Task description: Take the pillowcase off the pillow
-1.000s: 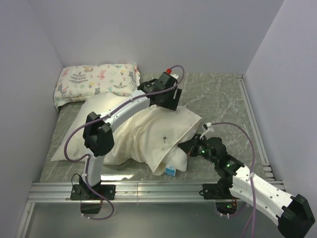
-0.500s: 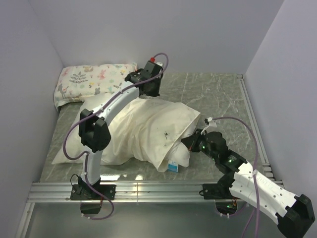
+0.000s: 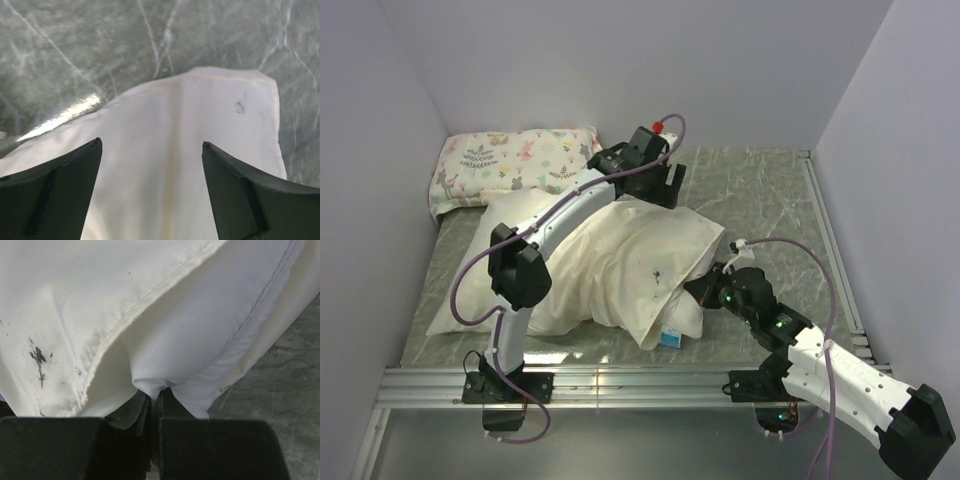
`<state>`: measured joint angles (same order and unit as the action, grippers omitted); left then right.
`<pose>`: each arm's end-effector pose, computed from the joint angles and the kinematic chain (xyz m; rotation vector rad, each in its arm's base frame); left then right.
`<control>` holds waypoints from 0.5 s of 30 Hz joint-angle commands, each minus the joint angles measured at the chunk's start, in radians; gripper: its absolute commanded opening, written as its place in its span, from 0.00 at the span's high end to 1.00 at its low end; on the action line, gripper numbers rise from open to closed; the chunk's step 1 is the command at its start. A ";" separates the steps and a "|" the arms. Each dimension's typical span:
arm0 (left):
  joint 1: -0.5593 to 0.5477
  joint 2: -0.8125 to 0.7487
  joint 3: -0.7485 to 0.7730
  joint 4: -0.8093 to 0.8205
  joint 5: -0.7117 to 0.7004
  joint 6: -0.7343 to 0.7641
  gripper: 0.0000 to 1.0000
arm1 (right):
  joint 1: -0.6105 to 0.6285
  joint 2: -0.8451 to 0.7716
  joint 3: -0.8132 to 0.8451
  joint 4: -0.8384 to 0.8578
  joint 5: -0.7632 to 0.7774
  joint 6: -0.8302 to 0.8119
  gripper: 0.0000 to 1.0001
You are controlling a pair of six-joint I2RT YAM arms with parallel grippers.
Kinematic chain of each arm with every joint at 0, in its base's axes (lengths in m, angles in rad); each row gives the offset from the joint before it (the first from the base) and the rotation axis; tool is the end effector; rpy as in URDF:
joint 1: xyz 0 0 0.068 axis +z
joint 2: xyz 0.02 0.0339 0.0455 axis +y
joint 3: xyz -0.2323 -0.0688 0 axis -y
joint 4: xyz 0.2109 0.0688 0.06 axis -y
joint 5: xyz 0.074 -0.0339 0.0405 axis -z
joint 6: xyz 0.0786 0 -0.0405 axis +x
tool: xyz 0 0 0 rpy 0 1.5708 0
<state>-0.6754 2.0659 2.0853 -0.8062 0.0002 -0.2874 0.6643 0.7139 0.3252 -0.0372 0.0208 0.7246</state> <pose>0.3495 -0.2800 0.2739 0.4641 2.3619 -0.4609 0.1595 0.1228 0.1782 0.0776 2.1037 0.8513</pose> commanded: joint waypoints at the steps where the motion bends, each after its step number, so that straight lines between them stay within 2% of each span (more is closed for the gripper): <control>1: -0.015 0.026 0.029 -0.048 0.043 0.047 0.14 | -0.006 0.025 -0.023 0.019 0.027 -0.001 1.00; 6: -0.041 0.063 0.019 -0.086 0.017 0.057 0.18 | -0.008 0.045 -0.025 0.033 0.022 -0.002 1.00; 7: -0.042 0.074 0.019 -0.102 0.003 0.057 0.24 | -0.008 0.048 -0.025 0.034 0.024 -0.004 1.00; 9: -0.041 0.080 0.022 -0.108 -0.067 0.047 0.39 | -0.008 0.050 -0.026 0.036 0.024 -0.002 1.00; 10: -0.042 0.079 0.022 -0.105 -0.104 0.041 0.60 | -0.008 0.047 -0.028 0.036 0.024 -0.001 1.00; 13: -0.036 0.065 0.035 -0.093 -0.208 0.013 0.91 | -0.011 0.042 -0.025 0.025 0.025 -0.002 1.00; 15: -0.012 0.054 0.050 -0.090 -0.255 -0.019 0.96 | -0.009 0.030 -0.017 0.014 0.033 -0.007 1.00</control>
<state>-0.7155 2.1460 2.0930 -0.8768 -0.1040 -0.2779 0.6605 0.7444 0.3210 0.0154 0.0227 0.7280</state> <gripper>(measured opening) 0.063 0.044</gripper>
